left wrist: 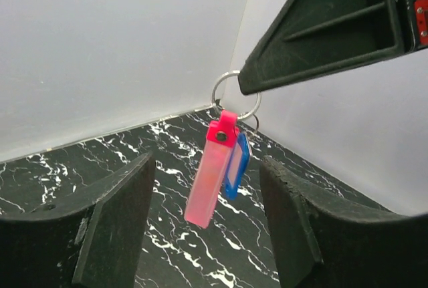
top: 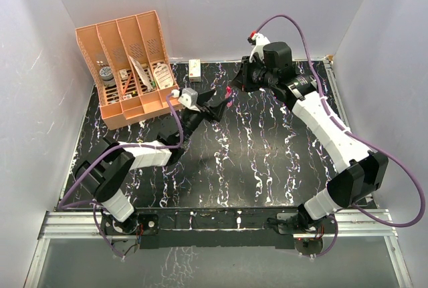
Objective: Put the keys on the keyring
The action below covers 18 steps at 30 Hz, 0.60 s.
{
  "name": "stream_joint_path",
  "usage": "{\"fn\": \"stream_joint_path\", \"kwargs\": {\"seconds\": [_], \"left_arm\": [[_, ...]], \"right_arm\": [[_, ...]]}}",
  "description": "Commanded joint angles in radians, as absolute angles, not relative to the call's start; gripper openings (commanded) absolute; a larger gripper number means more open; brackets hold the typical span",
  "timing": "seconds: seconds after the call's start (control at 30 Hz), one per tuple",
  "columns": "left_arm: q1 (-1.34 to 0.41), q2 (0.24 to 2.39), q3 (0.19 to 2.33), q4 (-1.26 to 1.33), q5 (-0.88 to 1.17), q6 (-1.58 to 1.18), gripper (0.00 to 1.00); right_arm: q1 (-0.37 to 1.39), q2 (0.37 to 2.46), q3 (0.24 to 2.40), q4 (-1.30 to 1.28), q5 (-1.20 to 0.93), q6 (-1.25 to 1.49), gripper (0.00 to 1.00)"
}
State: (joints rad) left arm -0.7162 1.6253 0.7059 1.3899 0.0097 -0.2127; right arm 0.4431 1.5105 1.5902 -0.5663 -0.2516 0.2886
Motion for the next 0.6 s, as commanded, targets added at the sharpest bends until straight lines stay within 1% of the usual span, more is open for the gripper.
{"fn": "stream_joint_path", "kwargs": {"seconds": [0.0, 0.3, 0.57], "left_arm": [[-0.724, 1.623, 0.700, 1.540, -0.005, -0.169, 0.62], [-0.745, 1.685, 0.711, 1.615, 0.039, -0.152, 0.63], [-0.755, 1.711, 0.728, 1.629, 0.027, -0.133, 0.64]], "right_arm": [[0.440, 1.494, 1.617, -0.554, -0.294, 0.275, 0.00], [0.443, 1.466, 1.558, -0.545, -0.344, 0.287, 0.00], [0.448, 1.437, 1.513, -0.532, -0.365, 0.300, 0.00]]}}
